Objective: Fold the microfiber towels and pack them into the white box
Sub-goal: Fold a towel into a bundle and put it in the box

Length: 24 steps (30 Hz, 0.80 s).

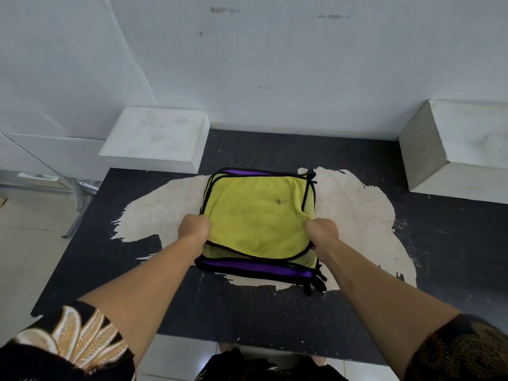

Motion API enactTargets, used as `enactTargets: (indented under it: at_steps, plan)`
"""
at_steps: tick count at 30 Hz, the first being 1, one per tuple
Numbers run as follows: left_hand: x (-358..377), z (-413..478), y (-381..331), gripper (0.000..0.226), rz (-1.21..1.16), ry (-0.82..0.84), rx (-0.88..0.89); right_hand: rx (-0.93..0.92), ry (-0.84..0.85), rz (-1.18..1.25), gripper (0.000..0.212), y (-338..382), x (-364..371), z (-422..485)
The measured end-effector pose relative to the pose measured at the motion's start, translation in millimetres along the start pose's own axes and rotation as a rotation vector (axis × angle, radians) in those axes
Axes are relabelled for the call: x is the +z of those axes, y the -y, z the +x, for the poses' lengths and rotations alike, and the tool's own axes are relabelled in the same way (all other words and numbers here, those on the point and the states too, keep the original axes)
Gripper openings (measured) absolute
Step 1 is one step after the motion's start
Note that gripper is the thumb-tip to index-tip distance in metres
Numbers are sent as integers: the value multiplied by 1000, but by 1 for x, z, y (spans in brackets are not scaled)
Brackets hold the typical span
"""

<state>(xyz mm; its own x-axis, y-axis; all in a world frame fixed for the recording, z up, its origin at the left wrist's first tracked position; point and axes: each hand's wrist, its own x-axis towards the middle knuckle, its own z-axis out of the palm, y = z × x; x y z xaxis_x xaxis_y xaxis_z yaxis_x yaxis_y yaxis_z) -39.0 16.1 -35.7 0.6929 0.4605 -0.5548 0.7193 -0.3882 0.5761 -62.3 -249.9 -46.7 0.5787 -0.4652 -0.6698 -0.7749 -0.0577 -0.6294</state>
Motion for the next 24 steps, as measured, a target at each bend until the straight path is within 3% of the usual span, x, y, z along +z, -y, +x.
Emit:
enactTargets:
  at_steps: [4,7,10,12,18,24]
  plan:
    - [-4,5,-4,36,-30,-15,43,46,56,179,25,6,3,-3]
    - [-5,5,-7,26,10,-68,59,95,66,285,35,16,3,-5]
    - [-7,4,-14,26,-103,-62,33,174,118,333,23,26,3,-10]
    - [-9,5,-20,33,-143,-9,21,230,140,385,18,31,3,-12]
    - [-23,11,-43,14,-361,301,-78,200,134,539,18,48,-2,-16]
    - [-28,12,-79,15,-532,294,57,142,191,674,25,65,-26,-27]
